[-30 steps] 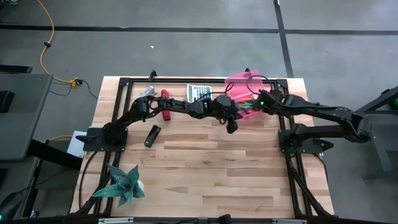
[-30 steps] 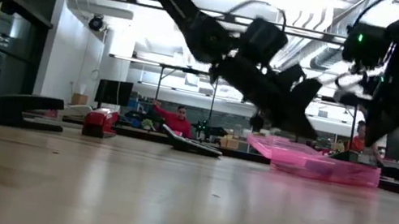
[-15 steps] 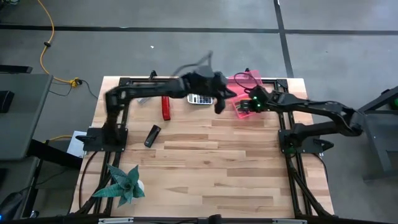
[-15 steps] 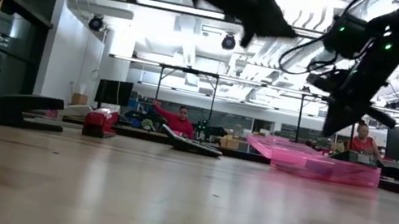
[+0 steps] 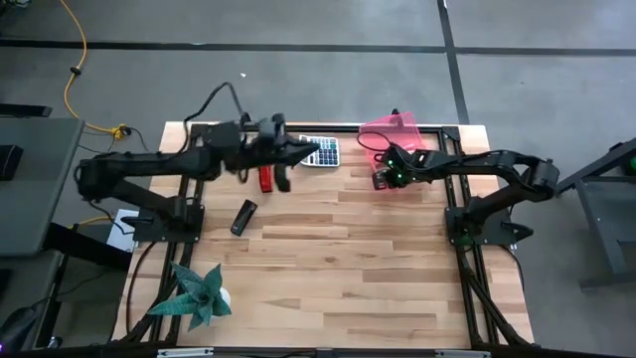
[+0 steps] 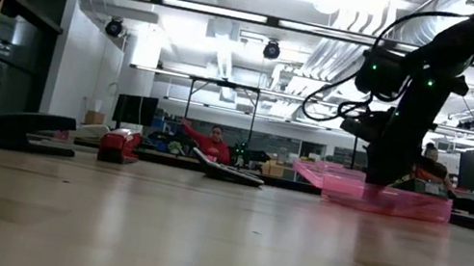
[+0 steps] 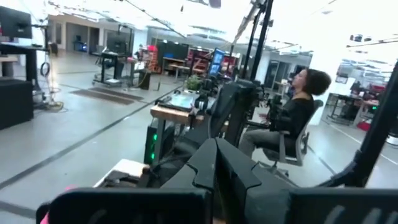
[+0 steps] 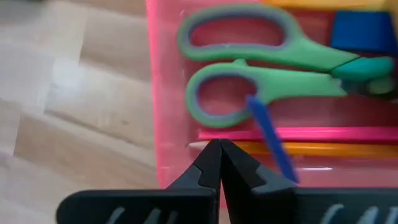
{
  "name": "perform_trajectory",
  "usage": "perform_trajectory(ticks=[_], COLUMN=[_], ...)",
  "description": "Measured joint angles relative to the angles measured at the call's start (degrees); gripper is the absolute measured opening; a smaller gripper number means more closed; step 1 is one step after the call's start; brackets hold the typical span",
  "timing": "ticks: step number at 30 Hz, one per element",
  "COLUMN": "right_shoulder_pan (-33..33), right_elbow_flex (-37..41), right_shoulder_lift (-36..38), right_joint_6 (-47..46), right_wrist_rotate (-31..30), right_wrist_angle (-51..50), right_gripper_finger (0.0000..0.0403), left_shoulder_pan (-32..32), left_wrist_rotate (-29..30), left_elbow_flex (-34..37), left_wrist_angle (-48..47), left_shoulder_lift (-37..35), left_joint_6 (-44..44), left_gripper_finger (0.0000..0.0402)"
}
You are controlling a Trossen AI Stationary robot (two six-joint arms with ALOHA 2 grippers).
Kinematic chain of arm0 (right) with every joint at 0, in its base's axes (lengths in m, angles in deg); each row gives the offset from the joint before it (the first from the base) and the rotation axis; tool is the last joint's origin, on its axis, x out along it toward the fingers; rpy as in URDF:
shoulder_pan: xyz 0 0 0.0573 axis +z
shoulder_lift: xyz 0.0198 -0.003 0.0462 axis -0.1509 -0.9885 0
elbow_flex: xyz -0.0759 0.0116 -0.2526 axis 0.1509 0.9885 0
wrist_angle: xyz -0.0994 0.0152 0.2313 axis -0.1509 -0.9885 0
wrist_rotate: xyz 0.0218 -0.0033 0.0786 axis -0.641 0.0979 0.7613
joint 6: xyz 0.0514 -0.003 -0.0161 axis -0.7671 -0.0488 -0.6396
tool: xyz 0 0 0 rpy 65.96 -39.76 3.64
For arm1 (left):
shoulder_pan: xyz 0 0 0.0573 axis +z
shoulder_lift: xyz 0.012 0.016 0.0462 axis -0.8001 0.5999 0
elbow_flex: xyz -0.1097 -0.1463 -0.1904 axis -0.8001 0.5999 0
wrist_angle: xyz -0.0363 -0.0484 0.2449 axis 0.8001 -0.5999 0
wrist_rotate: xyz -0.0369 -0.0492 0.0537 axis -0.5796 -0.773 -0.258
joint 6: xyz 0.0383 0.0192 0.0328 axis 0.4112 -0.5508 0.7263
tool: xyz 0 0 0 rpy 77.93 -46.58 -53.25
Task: Pack school essentials
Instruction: Adjust the pink supply box
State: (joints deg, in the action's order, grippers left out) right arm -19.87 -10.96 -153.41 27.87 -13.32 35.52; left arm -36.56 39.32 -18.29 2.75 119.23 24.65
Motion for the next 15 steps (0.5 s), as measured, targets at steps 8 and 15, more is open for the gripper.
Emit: perform_trajectory(ticks=[8, 15], right_shoulder_pan=[5.4, 11.6], right_elbow_flex=[-0.1, -1.0], right_shoulder_lift=[-0.8, -1.1], right_joint_6=[-5.1, -12.9], right_wrist_rotate=[2.0, 1.7], right_wrist_angle=[2.2, 8.7], right_gripper_finger=[0.0, 0.0], left_shoulder_pan=[-6.0, -6.6], left_wrist_rotate=[7.9, 8.1], left_elbow_flex=[6.1, 6.1], left_wrist_angle=[-2.1, -2.7], left_shoulder_lift=[-7.5, -7.5], left_joint_6=[0.0, 0.8], left_gripper_finger=[0.0, 0.0])
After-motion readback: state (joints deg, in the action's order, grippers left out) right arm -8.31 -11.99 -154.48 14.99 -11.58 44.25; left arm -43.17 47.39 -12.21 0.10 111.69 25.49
